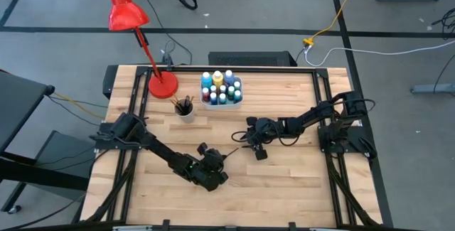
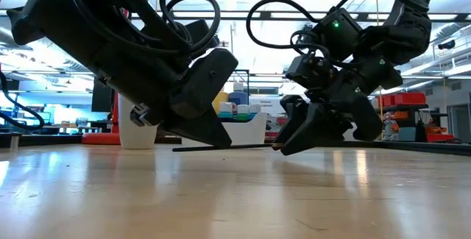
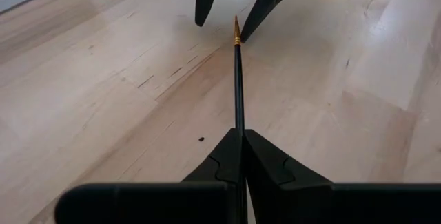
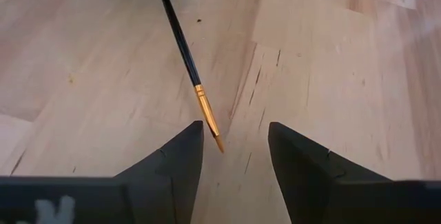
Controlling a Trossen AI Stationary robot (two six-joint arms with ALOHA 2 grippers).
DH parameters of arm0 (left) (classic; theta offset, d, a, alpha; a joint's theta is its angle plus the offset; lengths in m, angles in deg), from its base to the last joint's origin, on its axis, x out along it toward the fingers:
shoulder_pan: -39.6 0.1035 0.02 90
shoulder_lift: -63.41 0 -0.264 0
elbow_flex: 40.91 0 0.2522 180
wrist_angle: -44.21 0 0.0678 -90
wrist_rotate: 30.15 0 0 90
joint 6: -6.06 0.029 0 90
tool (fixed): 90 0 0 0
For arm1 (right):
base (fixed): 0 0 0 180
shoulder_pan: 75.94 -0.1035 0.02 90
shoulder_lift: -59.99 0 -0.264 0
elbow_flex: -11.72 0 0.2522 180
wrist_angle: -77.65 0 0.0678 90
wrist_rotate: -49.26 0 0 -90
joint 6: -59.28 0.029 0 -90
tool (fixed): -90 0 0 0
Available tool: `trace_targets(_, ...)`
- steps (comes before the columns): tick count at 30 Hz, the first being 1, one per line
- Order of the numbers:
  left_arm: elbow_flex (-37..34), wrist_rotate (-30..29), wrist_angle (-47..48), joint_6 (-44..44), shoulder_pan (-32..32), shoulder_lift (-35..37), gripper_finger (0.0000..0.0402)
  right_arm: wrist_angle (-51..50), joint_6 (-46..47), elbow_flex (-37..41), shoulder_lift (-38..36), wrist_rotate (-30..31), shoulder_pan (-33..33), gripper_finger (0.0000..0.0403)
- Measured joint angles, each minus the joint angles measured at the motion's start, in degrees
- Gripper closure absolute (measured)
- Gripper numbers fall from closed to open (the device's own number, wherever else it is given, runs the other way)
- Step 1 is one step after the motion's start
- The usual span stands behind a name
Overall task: Pick & Place Paint Supplies
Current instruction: Put the black paint brush into the white cup
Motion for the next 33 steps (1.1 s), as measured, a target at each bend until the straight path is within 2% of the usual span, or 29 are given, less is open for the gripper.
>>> trace_targets(6, 0.0, 0.01, 0.0, -0.06, 0.0, 0.01, 0.0386, 0.02, -0.34, 0.0, 0.0, -0.02, 0.0, 0.0267)
trace_targets(18, 0.0, -0.42, 0.11, -0.11, 0.0, -0.02, 0.0386, -0.13, -2.68, 0.02, 0.0, -0.15, -0.02, 0.0394)
trace_targets(24, 0.0, 0.12, 0.04, -1.37, 0.1, 0.01, 0.0386, -0.04, -7.77, 0.02, 0.0, -0.02, -1.1, 0.0398)
trace_targets(33, 0.2, 4.86, -0.11, -1.29, 3.01, -0.01, 0.0358, -1.17, -13.26, -1.24, 0.04, 8.8, -5.5, 0.04)
